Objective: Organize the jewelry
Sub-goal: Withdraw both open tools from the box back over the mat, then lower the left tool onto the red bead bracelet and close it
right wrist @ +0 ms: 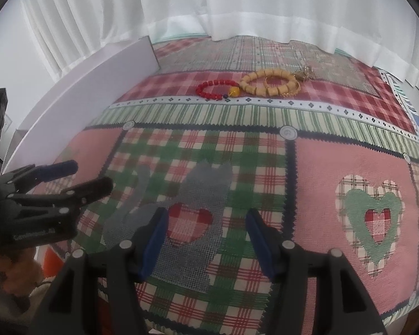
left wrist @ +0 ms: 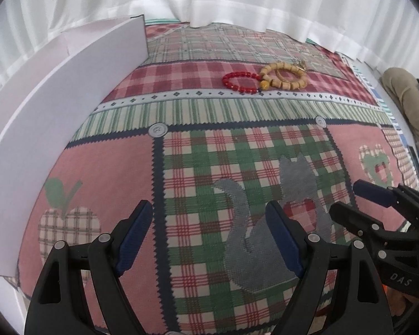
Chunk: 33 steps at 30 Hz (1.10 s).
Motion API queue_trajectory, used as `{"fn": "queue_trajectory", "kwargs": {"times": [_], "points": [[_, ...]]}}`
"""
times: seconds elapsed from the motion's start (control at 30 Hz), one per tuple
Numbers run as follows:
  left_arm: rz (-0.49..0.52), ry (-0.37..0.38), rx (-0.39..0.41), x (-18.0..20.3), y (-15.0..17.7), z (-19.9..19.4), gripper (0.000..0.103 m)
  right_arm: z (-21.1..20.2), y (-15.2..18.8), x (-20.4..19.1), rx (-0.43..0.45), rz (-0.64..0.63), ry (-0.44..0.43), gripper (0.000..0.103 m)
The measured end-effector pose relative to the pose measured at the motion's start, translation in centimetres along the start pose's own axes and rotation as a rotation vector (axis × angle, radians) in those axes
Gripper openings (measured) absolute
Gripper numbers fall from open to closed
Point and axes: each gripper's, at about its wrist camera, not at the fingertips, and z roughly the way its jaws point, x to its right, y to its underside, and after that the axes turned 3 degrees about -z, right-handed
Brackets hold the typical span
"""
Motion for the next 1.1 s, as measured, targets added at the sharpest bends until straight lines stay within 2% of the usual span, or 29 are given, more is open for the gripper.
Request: {"fn": "queue_trajectory", "kwargs": {"times": [0.43,0.57,0.83,1.1], "points": [[0.020,0.017,-0.053,1.1,-2.5,2.4,0.084,1.5,-0.5,2.0,-0.031,0.050,-0.024,0.059],[0.012,0.030,-0.074,0.8,-4.2,3.3,0.084,1.6,-1.0,3.4,-0.035,0.080,-0.038,0.059],[-0.032,0.033,-0.084,0.1,-9.6,5.5,0.084,2.1,-3.5,8.7,-0.035,0.205,-0.058,0.059],[-0.074,0.036,-0.089,1.5,-15.2,9.1,0.082,4.1,-7.6,15.3,-0.053,0.320,-0.036,0.059]]}}
